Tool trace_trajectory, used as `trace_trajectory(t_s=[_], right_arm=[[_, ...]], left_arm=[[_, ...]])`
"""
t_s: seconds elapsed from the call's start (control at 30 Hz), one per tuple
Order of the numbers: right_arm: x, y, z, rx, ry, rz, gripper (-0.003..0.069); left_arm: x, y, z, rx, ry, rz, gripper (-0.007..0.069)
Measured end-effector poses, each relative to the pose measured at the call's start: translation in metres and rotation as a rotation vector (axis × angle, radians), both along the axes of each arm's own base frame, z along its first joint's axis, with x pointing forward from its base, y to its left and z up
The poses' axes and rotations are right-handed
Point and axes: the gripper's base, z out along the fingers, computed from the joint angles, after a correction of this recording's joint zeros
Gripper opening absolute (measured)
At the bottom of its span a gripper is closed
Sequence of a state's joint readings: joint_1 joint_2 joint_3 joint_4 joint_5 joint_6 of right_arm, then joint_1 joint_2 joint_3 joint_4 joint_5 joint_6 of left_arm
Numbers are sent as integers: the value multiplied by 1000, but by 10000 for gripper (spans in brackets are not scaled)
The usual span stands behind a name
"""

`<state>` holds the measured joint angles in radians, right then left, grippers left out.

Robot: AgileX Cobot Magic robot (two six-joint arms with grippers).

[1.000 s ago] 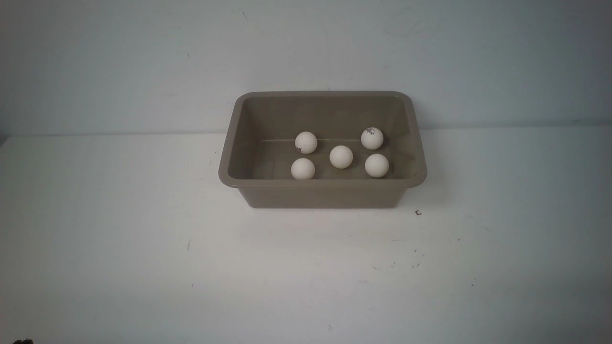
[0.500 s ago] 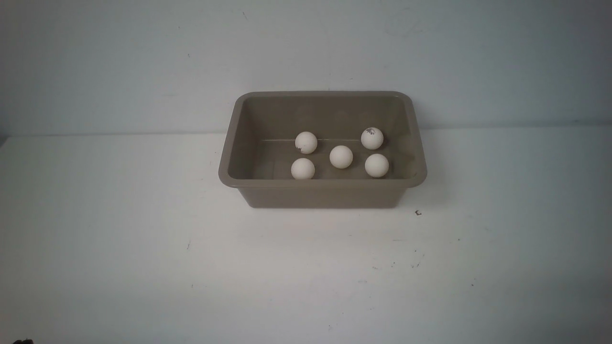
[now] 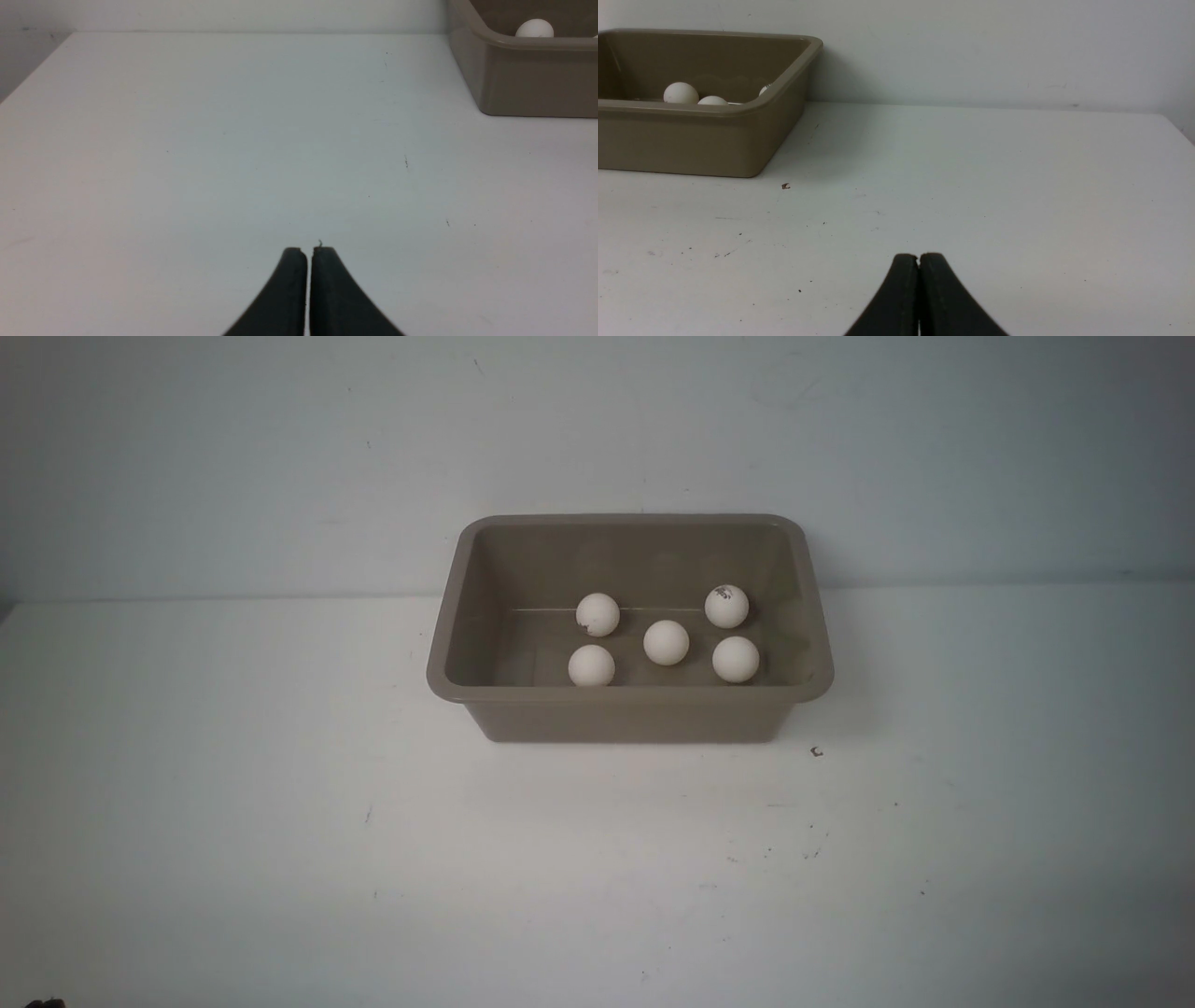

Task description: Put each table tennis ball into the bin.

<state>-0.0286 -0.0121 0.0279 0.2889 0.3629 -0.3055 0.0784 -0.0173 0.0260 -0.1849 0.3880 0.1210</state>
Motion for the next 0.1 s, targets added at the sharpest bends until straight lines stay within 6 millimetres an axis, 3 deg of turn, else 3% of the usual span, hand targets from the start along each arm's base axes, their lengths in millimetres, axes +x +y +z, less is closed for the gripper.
trace_trajectory(t_s=[0.1], right_arm=[[0,0,0,0,0,0,-10]], left_arm=[[0,0,0,0,0,0,-4]])
